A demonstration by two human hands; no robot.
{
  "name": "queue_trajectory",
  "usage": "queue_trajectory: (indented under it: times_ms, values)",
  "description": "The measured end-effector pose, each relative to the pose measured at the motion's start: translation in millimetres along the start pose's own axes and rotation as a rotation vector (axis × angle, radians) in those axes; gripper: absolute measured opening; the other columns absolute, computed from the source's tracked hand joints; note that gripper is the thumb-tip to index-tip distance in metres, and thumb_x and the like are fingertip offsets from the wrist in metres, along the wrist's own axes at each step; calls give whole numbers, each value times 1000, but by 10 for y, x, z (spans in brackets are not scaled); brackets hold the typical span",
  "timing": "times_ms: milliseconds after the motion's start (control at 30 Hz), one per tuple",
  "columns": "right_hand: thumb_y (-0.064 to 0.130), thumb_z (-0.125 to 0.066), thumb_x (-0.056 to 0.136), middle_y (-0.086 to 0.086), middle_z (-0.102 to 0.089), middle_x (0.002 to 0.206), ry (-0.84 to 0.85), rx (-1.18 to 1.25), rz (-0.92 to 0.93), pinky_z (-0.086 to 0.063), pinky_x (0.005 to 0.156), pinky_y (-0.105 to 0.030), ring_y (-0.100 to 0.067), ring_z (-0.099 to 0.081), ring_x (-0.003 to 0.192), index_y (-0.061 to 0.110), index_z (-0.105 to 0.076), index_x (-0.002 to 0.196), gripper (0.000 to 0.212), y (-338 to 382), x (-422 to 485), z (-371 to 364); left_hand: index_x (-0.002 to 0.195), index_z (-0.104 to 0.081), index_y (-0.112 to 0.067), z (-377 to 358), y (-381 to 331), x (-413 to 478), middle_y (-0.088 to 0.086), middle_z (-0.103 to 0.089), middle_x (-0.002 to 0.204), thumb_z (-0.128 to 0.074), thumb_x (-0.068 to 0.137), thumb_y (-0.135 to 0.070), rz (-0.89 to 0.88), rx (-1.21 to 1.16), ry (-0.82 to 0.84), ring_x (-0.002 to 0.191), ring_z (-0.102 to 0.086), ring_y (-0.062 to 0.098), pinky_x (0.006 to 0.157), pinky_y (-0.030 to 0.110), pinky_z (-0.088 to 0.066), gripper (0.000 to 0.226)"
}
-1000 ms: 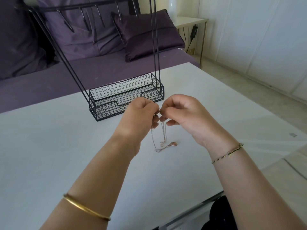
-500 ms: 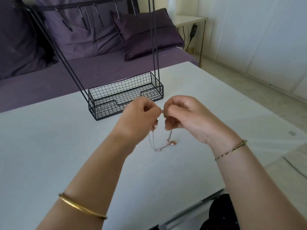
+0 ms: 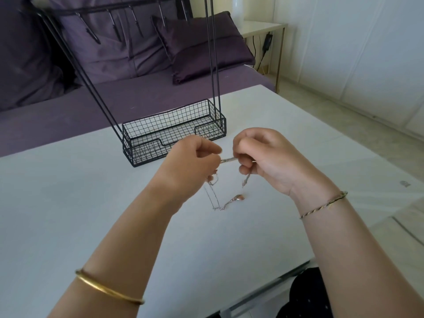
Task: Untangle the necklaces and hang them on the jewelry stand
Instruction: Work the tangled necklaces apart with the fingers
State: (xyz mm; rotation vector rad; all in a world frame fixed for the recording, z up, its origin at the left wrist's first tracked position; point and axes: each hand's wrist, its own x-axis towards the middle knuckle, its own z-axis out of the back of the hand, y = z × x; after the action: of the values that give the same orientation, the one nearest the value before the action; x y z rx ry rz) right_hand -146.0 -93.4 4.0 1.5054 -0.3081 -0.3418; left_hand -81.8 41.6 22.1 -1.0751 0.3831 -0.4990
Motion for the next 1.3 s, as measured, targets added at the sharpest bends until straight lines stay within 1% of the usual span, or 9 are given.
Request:
queue_trajectory:
  times_ms: [133, 267, 333, 467, 567, 667, 867, 1033, 1300]
  values:
    - [-1, -54, 86, 0, -47, 61, -62, 84, -9, -34, 45, -18, -11, -33, 52, 10, -57, 68, 22, 20, -14, 89, 95, -64, -13, 35, 32, 3, 2, -60, 73, -55, 89, -3, 10, -48, -19, 63, -56, 11, 77, 35, -55, 15]
    - [6, -64, 83, -1, -49, 65, -50, -49, -18, -27, 47, -23, -11, -34, 50, 12, -67, 76, 10, -22, -21, 75, 95, -62, -12, 23, 22, 40, 3, -58, 77, -54, 91, 1, 43, -182, -37, 65, -54, 12, 71, 32, -52, 15]
    - [10, -67, 82, -1, -50, 64, -29, -118, -4, -32, 48, -26, -12, -37, 49, 15, -69, 75, 9, -32, -26, 60, 94, -62, -11, 12, 14, 43, 3, -57, 76, -53, 91, 2, 47, -232, -38, 64, -54, 12, 69, 30, -51, 16]
    - [7, -65, 84, 6, -55, 55, 25, -114, 5, -44, 46, -22, -8, -49, 47, 12, -69, 82, 7, -17, -52, 30, 93, -62, -12, 7, 15, 47, -1, -59, 73, -54, 90, 2, 49, -271, -43, 61, -54, 9, 69, 29, -50, 16]
    - [4, -63, 85, 0, -61, 68, 42, -67, 9, -49, 49, -24, -9, -54, 50, 11, -69, 84, 9, -7, -53, -2, 92, -62, -11, 11, 22, 51, 0, -60, 71, -55, 90, 2, 43, -284, -51, 62, -54, 11, 69, 30, -50, 15]
    - [6, -63, 86, -3, -63, 72, 47, -65, 28, -49, 49, -24, -12, -56, 51, 11, -68, 82, 8, 4, -56, -24, 91, -62, -13, 6, 15, 49, 1, -62, 75, -56, 89, 0, 43, -281, -65, 64, -56, 11, 71, 30, -51, 14]
    - [16, -70, 82, 2, -62, 62, 50, -140, 70, -40, 48, -20, -11, -48, 44, 13, -69, 76, 7, -2, -52, -60, 93, -60, -11, 4, 1, 33, 1, -62, 76, -58, 89, -2, 27, -280, -97, 62, -57, 9, 70, 29, -51, 11]
    - [8, -67, 80, 1, -58, 58, 1, -162, 111, -35, 44, -20, -12, -41, 42, 11, -67, 71, 9, -2, -47, -92, 91, -60, -12, -3, -8, 27, -1, -62, 70, -59, 88, -2, 15, -250, -116, 62, -56, 11, 69, 30, -52, 10]
    - [-1, -57, 82, -1, -59, 61, -18, -106, 106, -49, 51, -24, -12, -57, 50, 10, -62, 71, 16, -11, -22, -82, 93, -60, -12, 1, 11, 33, 1, -62, 76, -60, 91, -6, 66, -215, 11, 67, -57, 13, 75, 32, -53, 6]
